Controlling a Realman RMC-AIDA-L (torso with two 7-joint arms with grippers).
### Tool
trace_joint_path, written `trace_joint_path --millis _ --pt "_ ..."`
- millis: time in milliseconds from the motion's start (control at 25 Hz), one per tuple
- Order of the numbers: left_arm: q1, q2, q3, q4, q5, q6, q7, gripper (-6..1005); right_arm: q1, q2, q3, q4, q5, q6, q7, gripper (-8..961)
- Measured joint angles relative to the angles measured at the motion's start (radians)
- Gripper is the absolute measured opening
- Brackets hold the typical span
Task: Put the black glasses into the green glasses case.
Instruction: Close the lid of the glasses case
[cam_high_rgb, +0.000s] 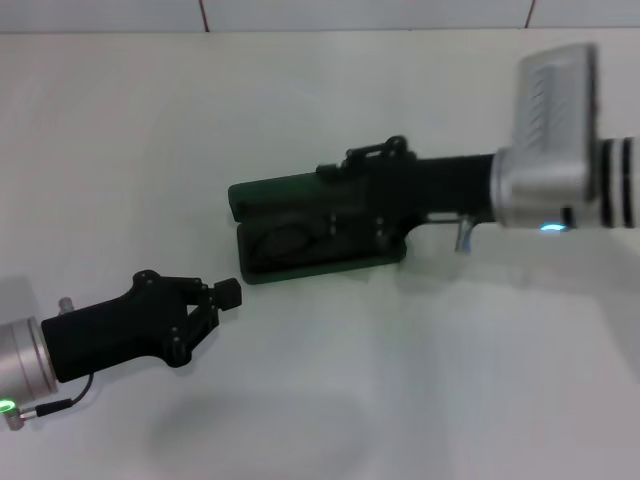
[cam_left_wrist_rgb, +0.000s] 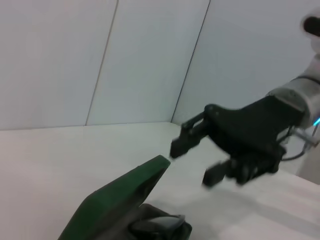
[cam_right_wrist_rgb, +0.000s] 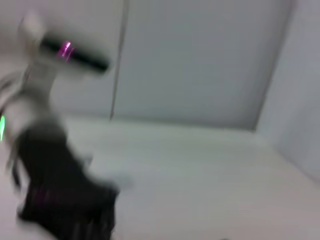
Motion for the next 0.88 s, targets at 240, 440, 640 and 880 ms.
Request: trace_joint_path --millis 240,440,640,880 --pt "-0.009 -0.005 -0.005 -0.001 -0.006 0.006 -0.014 66 -0.093 -0.005 0.213 0.051 0.122 -0.168 -0.008 467" --pt "-0.033 -0.011 -0.008 -0.008 -0.007 -0.047 -0.036 67 -0.141 -0.018 0.426 0.211 0.121 -0.359 -0.084 505" --pt "-0.057 -0.02 -0.011 -0.007 -0.006 -0.133 -0.064 68 -0.193 -0.047 0.462 0.338 0.101 -0.391 -0.154 543" --pt "-0.082 -0.026 -0.011 -0.009 -0.006 -0.194 -0.078 69 -0.261 -0.051 0.462 0.39 0.085 -0.477 -0.303 757"
